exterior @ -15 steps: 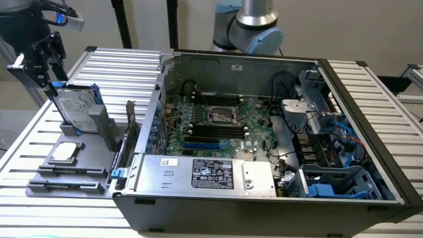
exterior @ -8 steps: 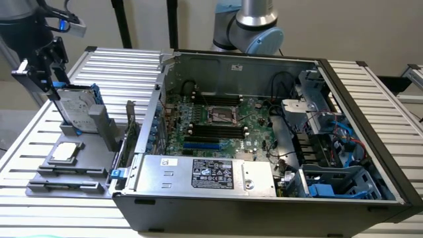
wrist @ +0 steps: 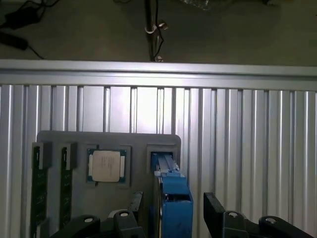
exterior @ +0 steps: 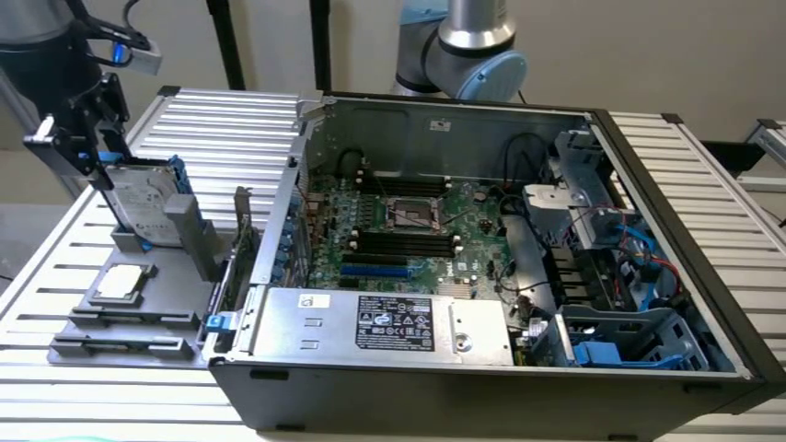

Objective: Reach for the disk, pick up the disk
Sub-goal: 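Pick up the disk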

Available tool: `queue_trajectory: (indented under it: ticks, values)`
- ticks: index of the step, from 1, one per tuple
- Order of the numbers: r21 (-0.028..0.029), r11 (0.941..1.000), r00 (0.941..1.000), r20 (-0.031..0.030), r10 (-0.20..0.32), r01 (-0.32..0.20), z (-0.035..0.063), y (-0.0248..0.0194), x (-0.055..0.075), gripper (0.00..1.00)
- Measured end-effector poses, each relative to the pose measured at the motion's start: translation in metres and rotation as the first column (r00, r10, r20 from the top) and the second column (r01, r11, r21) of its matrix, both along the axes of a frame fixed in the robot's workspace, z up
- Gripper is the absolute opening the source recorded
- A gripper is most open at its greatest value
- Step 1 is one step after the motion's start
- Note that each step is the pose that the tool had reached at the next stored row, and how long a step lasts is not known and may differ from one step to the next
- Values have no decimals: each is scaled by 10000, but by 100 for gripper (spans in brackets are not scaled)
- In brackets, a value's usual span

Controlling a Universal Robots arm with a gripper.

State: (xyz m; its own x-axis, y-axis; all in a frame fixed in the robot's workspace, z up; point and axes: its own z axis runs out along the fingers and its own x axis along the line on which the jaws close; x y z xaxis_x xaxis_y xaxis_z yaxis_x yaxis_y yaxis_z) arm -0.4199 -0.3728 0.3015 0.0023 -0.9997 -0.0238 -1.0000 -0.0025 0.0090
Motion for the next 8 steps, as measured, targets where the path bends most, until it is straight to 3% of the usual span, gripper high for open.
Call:
queue_trajectory:
  ticks: [8]
  values:
    - [0,10000,10000,-3,-5,5,-29,0,0,60]
